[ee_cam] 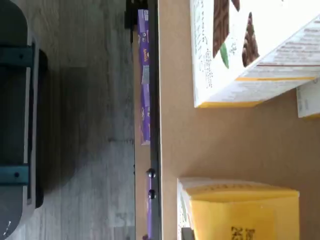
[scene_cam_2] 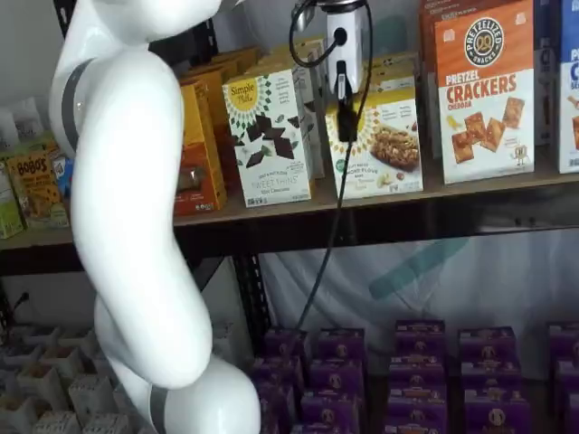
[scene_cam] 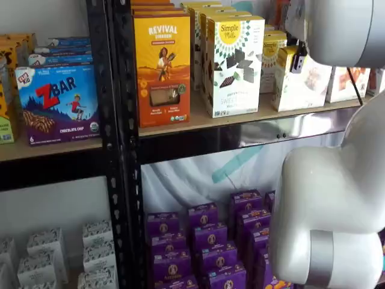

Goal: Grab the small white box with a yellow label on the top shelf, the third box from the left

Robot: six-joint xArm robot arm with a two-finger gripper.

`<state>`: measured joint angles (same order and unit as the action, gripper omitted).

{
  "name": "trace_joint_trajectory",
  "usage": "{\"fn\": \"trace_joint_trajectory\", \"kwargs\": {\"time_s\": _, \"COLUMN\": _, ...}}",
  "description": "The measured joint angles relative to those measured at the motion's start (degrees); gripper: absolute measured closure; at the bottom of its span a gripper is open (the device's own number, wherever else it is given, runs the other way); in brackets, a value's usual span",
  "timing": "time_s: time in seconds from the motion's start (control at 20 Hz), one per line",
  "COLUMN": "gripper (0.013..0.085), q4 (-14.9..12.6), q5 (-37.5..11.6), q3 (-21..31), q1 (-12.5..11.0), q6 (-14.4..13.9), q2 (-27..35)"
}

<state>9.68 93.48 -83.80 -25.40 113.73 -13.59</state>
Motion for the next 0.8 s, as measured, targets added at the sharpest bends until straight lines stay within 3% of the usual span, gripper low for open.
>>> {"fn": "trace_joint_trajectory", "kwargs": {"time_s": 0.8, "gripper": 0.0690, "q4": -1.33, "q5": 7.84, "q3": 2.63, "q1": -1.16, "q6": 0.80, "q2": -5.23}}
